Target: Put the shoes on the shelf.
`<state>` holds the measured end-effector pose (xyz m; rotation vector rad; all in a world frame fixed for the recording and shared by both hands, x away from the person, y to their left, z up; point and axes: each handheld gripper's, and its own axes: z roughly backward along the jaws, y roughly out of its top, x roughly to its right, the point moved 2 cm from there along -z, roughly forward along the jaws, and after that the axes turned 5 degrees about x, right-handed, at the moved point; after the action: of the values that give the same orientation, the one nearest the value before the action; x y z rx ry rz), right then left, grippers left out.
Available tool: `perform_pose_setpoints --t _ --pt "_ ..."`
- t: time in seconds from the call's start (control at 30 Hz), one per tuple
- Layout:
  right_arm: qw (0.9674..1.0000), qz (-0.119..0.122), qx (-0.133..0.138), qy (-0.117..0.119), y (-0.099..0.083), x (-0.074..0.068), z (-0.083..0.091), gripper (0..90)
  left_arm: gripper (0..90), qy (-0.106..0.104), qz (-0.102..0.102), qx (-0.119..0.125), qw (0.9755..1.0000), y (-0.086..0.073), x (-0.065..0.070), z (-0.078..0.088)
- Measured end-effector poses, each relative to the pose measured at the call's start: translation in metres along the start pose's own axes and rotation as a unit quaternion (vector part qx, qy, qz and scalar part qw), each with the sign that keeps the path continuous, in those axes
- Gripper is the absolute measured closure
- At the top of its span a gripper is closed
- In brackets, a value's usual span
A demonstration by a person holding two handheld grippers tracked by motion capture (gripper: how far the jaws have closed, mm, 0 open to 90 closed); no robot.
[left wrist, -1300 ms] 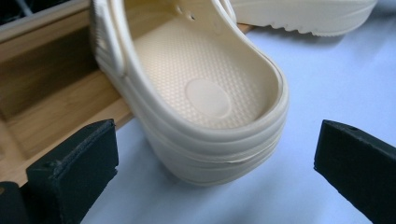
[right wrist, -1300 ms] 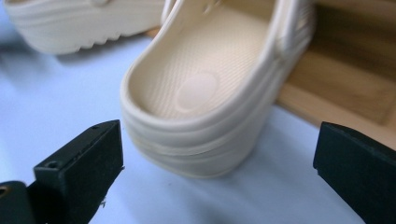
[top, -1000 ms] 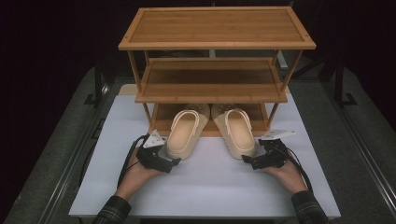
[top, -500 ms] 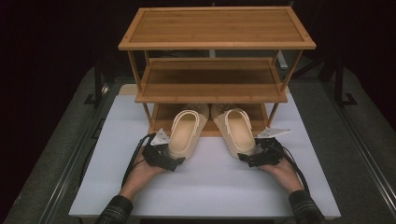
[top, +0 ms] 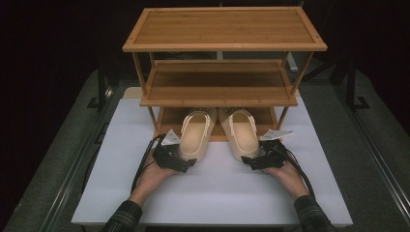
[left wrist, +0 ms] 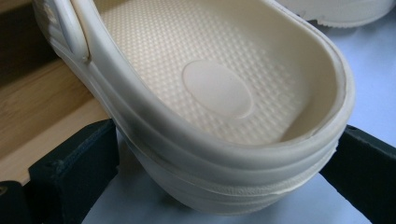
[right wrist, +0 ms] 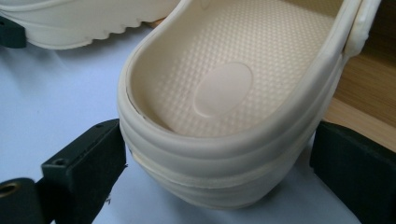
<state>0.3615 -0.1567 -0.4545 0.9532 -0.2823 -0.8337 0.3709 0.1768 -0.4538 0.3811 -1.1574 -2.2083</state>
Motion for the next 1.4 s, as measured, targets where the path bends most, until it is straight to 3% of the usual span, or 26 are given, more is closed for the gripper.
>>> perform_pose_setpoints --t 0.13,0.33,0.5,0.7,0.77,0.97,1.27,1.4 --pt "1.0000 0.004 0.004 -0.002 0.004 -0.003 -0.008 4.4 1.3 -0.012 0.007 0.010 0.9999 0.005 0.003 -0.010" --pt "1.0000 0.004 0.002 -0.006 0.011 -0.007 -0.018 7.3 5.9 -0.020 -0.001 0.008 0.9998 0.014 0.008 -0.021" --pt "0.9999 0.008 0.010 0.000 0.017 -0.014 -0.029 14.0 8.5 -0.008 -0.002 0.007 0.9999 0.019 0.012 -0.029" --pt "0.9999 -0.001 0.012 -0.006 0.019 -0.013 -0.031 16.1 10.8 -0.003 0.003 0.016 0.9999 0.020 0.011 -0.030" --pt "0.9999 0.000 0.007 -0.009 0.022 -0.014 -0.030 17.0 11.3 0.002 -0.005 0.011 0.9999 0.024 0.012 -0.030" --pt "0.9998 -0.008 0.014 -0.007 0.031 -0.007 -0.033 16.9 11.4 0.001 -0.006 0.020 0.9998 0.035 0.004 -0.031" --pt "0.9997 -0.010 0.019 -0.011 0.051 0.002 -0.035 17.0 11.7 -0.004 0.020 0.033 0.9993 0.050 -0.011 -0.035" --pt "0.9994 -0.014 0.024 -0.018 0.057 0.010 -0.041 17.0 11.8 0.000 0.015 0.036 0.9992 0.055 -0.019 -0.042"
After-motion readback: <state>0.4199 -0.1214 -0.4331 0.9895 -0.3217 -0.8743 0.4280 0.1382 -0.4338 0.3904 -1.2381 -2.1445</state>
